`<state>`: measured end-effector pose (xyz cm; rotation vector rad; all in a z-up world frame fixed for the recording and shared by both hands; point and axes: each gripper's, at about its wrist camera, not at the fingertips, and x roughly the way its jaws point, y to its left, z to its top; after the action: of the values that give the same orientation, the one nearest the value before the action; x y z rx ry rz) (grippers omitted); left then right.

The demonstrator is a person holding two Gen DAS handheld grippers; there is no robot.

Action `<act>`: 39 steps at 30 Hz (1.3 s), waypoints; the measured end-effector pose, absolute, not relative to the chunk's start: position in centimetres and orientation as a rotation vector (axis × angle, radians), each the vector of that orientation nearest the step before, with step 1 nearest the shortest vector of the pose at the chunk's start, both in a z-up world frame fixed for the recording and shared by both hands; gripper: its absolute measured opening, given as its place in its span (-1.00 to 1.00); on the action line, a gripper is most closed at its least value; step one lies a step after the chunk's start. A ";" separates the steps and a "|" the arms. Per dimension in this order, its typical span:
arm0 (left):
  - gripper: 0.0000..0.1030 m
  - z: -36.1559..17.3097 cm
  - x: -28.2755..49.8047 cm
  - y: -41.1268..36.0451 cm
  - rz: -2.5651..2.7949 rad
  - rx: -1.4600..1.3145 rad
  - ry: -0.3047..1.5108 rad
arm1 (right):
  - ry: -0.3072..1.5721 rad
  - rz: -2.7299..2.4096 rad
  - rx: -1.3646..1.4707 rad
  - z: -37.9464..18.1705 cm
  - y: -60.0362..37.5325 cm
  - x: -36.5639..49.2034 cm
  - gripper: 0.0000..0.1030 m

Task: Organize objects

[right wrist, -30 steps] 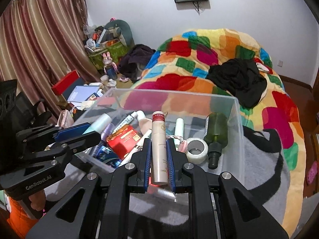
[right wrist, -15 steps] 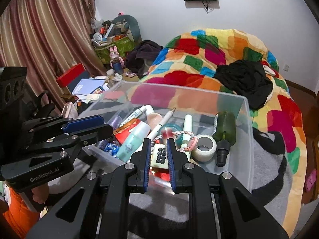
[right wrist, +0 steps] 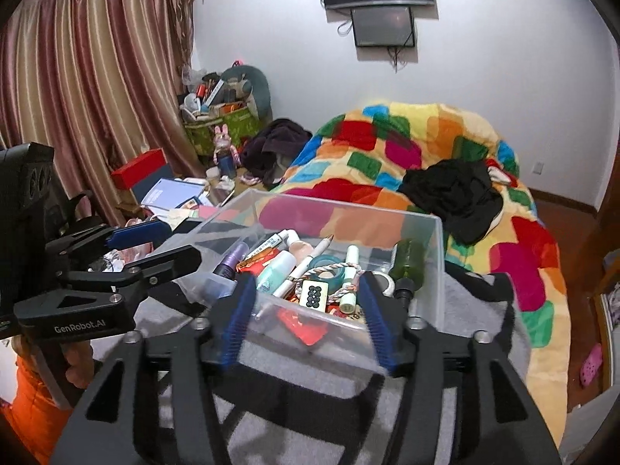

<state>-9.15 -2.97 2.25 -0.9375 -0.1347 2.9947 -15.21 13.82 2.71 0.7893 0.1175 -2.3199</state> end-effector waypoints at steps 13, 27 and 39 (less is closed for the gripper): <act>0.85 1.1 -6.0 -1.5 3.011 -0.891 -0.101 | 0.135 -2.372 0.740 2.2 14.9 -12.2 0.57; 0.86 0.3 -6.0 -1.1 2.999 -0.921 -0.139 | 0.130 -2.371 0.763 1.3 15.2 -12.3 0.57; 0.86 0.3 -6.0 -1.2 2.999 -0.917 -0.146 | 0.129 -2.367 0.761 1.3 15.1 -12.1 0.58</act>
<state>-6.01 -1.23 0.26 -0.9173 -0.1465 2.9990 -12.07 15.07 1.27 0.7612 0.1288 -2.3672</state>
